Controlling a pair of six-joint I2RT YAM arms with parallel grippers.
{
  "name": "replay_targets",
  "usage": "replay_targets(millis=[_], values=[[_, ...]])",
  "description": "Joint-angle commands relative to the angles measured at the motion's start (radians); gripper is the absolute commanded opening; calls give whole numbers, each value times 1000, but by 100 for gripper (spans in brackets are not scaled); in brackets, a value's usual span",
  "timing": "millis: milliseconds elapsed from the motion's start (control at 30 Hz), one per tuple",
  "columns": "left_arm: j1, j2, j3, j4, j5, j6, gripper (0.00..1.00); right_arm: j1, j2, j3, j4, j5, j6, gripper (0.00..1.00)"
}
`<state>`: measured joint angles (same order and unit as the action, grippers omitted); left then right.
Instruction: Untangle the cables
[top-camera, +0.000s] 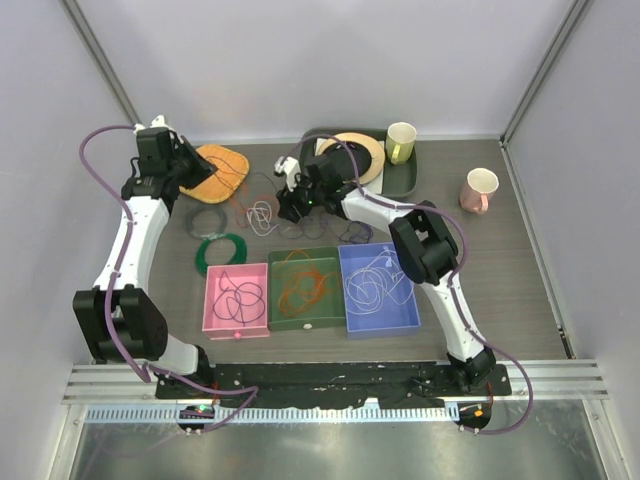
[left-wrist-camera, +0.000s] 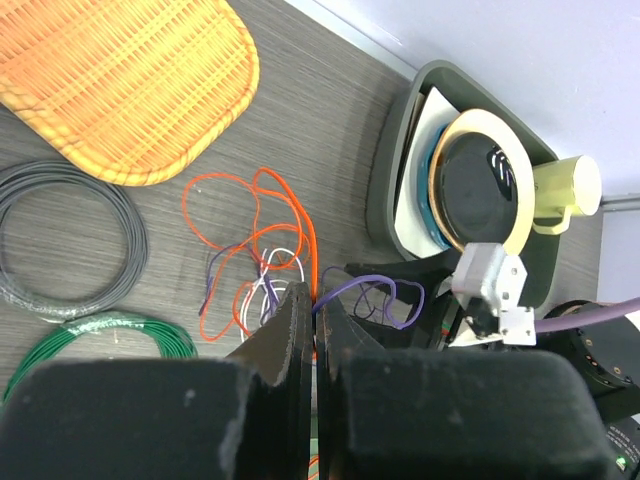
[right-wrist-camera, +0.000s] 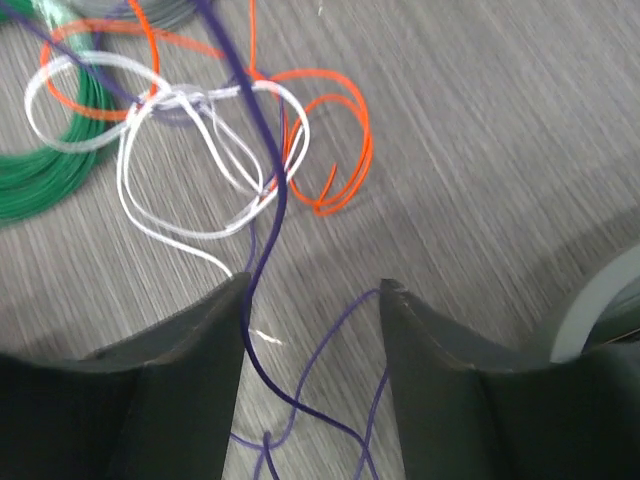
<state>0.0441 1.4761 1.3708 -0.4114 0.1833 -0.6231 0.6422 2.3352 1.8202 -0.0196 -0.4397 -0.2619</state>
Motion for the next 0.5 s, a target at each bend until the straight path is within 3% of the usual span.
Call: replay_targets(millis=[0,33,133,200,233,267,300,467], values=[[0,-36,45,5,-28,22,0,10,-13,57,-32,24,32,40],[2,-36,44,5,-42,23,0,11,-19,54,-26,47,47,5],[3,-33,37,-10,-82,31,1,11,-79,36,12,143,64,1],[3,-28,21,-10,-87,34,30,13,-134,36,38,206,95,1],[2,-28,13,-6,-82,39,50,10,-149,42,50,273,99,1],[2,-28,7,-1,-73,40,87,11,-187,50,59,307,108,1],[2,-30,-9,3,-65,42,98,11,-204,50,90,340,115,1],[2,-85,-84,115,40,75,100,11,-296,79,148,525,144,1]])
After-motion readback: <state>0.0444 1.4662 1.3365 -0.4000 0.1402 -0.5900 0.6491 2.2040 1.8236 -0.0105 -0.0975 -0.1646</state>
